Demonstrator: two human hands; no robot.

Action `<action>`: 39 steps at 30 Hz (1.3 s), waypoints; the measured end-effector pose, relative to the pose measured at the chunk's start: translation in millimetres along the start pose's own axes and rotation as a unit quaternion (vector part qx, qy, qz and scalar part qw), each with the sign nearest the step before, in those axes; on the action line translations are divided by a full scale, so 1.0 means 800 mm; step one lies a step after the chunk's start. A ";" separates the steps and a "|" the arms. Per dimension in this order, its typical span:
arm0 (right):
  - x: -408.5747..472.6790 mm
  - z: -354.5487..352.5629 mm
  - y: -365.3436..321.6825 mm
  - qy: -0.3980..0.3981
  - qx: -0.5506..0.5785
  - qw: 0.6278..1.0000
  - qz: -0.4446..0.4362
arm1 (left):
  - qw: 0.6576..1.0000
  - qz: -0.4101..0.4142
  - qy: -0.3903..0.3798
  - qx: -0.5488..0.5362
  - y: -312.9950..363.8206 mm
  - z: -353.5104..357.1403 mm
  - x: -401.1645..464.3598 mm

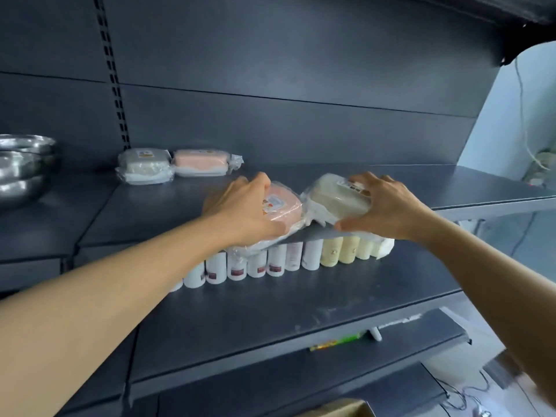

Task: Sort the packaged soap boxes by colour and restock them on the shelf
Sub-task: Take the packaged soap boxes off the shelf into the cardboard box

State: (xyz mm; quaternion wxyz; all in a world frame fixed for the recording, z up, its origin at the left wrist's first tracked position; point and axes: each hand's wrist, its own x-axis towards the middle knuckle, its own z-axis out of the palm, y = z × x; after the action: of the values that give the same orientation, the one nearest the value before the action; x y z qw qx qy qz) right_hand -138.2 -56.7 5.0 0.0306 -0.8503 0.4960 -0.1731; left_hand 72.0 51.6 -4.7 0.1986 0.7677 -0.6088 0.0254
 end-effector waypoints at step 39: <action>-0.306 0.525 0.267 -0.372 0.016 0.920 0.126 | 0.943 -0.114 -0.312 -0.039 0.027 0.597 -0.270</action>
State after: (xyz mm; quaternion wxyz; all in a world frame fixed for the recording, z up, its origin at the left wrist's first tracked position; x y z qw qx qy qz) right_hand -289.6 -6.1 -501.8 0.2482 -0.7833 0.5491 0.1528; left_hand -100.5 86.8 -498.3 0.0302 0.7929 -0.5495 -0.2615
